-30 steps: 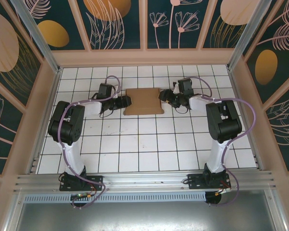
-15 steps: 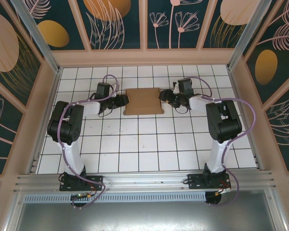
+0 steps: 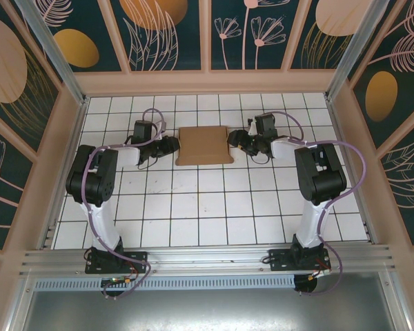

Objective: Fold the paper box

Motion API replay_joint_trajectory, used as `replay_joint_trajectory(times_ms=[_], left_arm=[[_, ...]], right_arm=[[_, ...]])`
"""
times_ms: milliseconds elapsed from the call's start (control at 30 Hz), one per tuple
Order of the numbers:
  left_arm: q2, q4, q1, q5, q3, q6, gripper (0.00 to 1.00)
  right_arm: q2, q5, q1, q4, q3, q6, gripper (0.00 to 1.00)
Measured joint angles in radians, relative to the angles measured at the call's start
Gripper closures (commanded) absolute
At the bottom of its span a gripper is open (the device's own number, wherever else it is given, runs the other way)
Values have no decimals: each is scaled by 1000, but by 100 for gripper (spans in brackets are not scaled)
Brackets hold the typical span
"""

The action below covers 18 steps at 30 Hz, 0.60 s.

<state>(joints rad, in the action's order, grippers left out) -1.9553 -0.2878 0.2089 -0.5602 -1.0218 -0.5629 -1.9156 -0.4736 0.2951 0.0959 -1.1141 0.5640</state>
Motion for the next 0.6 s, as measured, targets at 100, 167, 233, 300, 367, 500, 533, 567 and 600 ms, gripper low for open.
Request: replay_joint_trajectory(times_ms=[100, 167, 233, 300, 367, 500, 533, 567, 600], left_arm=[[-13, -25, -5, -24, 2, -8, 76], [-16, -41, -7, -35, 5, -13, 78], [-16, -63, -11, -45, 16, -21, 78], [-18, -77, -18, -61, 23, -29, 79], [-21, -98, -26, -71, 32, -36, 79], [-25, -169, -53, -122, 76, -71, 79], [-29, -185, -59, -135, 82, -77, 79], [-35, -203, -66, -151, 87, -85, 79], [-41, -223, -72, -168, 92, -93, 79]], right_arm=[[0, 0, 0, 2, 0, 0, 36], [0, 0, 0, 3, 0, 1, 36], [0, 0, 0, 3, 0, 3, 36], [0, 0, 0, 3, 0, 6, 36], [0, -3, 0, 3, 0, 15, 36], [0, -18, 1, 10, 0, 23, 36], [0, -23, 1, 13, 0, 26, 36], [0, -26, 1, 14, -1, 27, 36], [0, -29, 1, 16, -2, 29, 36]])
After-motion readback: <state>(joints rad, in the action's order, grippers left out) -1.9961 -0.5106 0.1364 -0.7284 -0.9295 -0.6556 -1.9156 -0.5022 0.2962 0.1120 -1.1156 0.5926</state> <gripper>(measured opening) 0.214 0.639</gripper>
